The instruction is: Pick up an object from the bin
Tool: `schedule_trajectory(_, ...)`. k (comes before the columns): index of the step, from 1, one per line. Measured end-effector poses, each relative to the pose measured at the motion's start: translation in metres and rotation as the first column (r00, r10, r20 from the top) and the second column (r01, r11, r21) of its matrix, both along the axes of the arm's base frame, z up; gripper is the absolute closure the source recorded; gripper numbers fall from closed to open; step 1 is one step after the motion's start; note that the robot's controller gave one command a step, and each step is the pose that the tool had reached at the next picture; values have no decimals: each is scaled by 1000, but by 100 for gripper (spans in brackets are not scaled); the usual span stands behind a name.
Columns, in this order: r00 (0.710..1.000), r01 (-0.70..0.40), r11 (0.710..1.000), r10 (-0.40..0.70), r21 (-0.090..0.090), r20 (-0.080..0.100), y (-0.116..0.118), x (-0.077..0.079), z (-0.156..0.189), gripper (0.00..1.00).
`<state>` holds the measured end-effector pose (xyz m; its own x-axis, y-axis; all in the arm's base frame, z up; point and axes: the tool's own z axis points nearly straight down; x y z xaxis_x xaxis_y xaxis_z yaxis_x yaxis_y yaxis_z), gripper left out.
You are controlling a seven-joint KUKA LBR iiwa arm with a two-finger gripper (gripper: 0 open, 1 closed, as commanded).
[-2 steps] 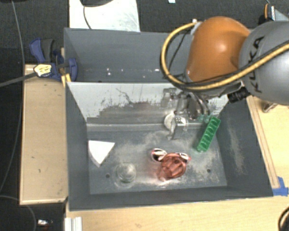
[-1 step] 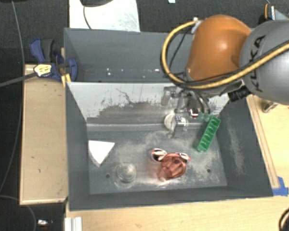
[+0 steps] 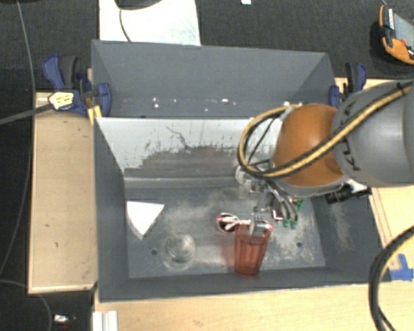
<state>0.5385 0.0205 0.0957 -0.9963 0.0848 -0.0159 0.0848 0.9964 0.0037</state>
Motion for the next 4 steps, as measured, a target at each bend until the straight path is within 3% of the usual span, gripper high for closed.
schedule_trajectory(1, 994, -111, 994, 111, -1, 7, 12, -5, 68, 0)
schedule_trajectory(2, 962, 271, 962, -271, 1, -11, 48, -17, 3, 0)
schedule_trajectory(3, 999, -44, 999, 44, 0, 0, 24, -52, -26, 0)
schedule_trajectory(4, 974, 225, 974, -225, 3, -6, 145, -32, -25, 100)
